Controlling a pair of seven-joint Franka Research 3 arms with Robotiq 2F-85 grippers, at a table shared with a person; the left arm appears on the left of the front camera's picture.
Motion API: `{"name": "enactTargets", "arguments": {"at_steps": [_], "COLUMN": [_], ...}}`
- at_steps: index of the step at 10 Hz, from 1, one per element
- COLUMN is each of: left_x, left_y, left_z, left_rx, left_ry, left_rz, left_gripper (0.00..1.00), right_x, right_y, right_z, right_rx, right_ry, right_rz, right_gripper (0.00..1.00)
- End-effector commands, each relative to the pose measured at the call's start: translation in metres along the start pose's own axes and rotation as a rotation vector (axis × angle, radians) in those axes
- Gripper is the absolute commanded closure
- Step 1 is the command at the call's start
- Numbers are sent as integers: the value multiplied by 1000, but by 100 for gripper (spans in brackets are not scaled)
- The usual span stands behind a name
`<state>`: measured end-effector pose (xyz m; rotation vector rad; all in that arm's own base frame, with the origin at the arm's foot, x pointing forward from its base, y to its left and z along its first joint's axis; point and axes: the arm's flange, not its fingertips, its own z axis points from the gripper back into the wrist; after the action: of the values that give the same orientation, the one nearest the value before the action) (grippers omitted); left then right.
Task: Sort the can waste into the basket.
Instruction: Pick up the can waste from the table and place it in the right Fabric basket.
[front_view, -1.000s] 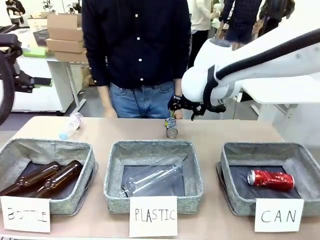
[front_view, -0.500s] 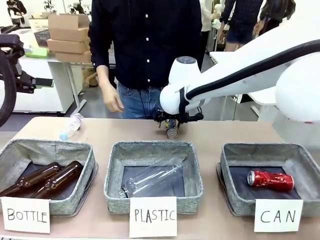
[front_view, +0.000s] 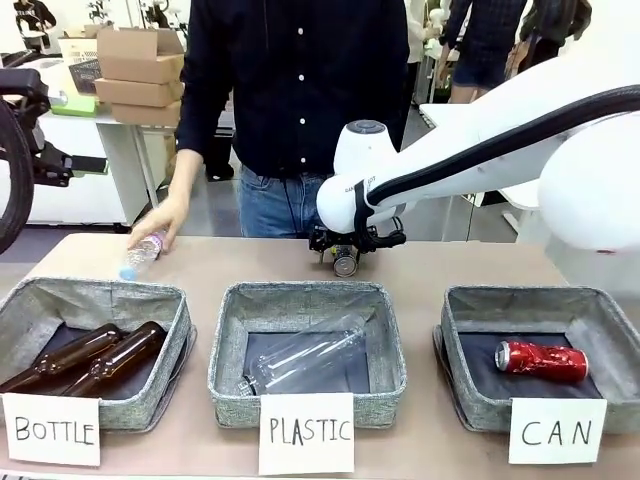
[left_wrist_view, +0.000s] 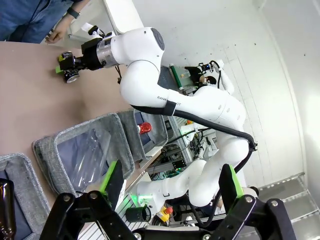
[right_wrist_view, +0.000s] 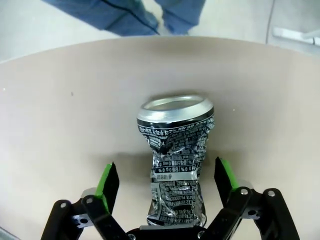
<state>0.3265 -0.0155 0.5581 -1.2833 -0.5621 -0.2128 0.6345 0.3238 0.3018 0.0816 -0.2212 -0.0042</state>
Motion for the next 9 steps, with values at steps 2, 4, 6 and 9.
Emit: {"name": "enactTargets", "arguments": {"at_steps": [2, 4, 6, 9], "left_x": [2, 2, 2, 2], "left_y": [-1, -1, -1, -1], "left_z": [1, 1, 1, 1], "left_rx": [-17, -17, -17, -17], "left_ry": [-6, -6, -6, -6], "left_rz": [-11, -11, -11, -11], "left_gripper": [0, 0, 0, 0], "right_x": [1, -1, -1, -1], "right_y": [3, 3, 1, -3], "right_z": [4, 3, 2, 1], "right_rx": [-46, -53, -65, -68], "right_ry": [-25, -19, -19, -23], "right_rz": [-36, -39, -45, -75], "right_gripper": [100, 100, 100, 100]}}
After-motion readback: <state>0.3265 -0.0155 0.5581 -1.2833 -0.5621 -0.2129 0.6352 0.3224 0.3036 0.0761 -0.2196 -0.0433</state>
